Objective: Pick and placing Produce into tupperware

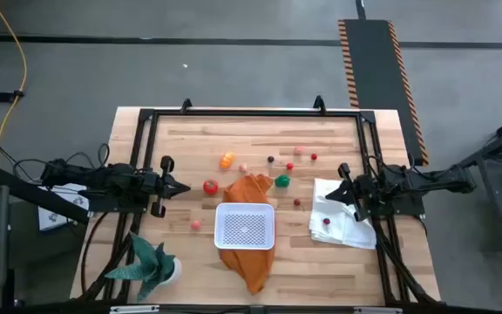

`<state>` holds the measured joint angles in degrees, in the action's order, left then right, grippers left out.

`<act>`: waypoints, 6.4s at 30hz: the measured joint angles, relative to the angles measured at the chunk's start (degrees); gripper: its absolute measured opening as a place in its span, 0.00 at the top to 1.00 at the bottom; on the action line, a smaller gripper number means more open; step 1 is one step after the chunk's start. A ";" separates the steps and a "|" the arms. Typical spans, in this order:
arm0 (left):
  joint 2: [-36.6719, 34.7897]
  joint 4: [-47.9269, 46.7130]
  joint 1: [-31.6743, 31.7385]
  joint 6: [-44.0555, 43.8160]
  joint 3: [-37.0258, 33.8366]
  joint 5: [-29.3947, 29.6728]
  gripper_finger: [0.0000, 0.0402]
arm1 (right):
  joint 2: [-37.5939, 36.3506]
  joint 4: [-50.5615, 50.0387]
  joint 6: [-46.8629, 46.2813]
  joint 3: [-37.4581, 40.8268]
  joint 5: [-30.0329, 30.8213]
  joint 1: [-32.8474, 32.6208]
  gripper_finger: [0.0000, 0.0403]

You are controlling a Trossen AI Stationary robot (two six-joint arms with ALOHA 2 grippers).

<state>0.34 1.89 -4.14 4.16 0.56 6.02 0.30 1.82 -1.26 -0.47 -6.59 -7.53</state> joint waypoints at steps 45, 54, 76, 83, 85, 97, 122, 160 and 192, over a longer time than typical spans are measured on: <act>0.02 0.00 0.00 0.01 0.00 0.00 1.00 | 0.00 -0.01 0.00 0.00 0.00 -0.02 1.00; 0.02 0.00 0.00 0.02 0.00 -0.02 1.00 | 0.00 -0.01 0.00 0.00 0.00 -0.01 1.00; 0.00 1.39 0.00 -28.39 0.00 -0.85 1.00 | 0.00 0.00 0.00 0.00 -0.01 -0.01 1.00; 0.00 1.53 0.00 -46.12 0.00 -0.85 1.00 | 0.00 -0.02 0.04 0.00 -0.01 -0.01 1.00; 0.00 1.49 0.00 -47.99 0.00 -0.85 1.00 | 0.00 -0.01 1.15 0.00 0.00 -0.01 1.00; 0.00 1.49 0.02 -68.08 0.00 0.56 1.00 | 0.00 8.23 -23.52 0.00 0.57 0.02 1.00; 0.02 2.92 0.01 -77.96 0.00 6.16 1.00 | 4.14 15.39 -52.48 -8.74 28.53 0.04 1.00; 25.05 -35.23 0.01 -40.27 60.97 16.50 1.00 | 66.79 -32.12 -31.27 -70.52 28.65 3.54 1.00; 58.23 -74.08 4.56 -20.38 91.71 24.62 1.00 | 73.57 -43.65 -38.80 -74.58 28.63 9.49 1.00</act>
<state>58.57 -72.19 0.42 -16.22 92.26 30.64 73.87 -41.82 -40.06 -75.05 22.04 1.97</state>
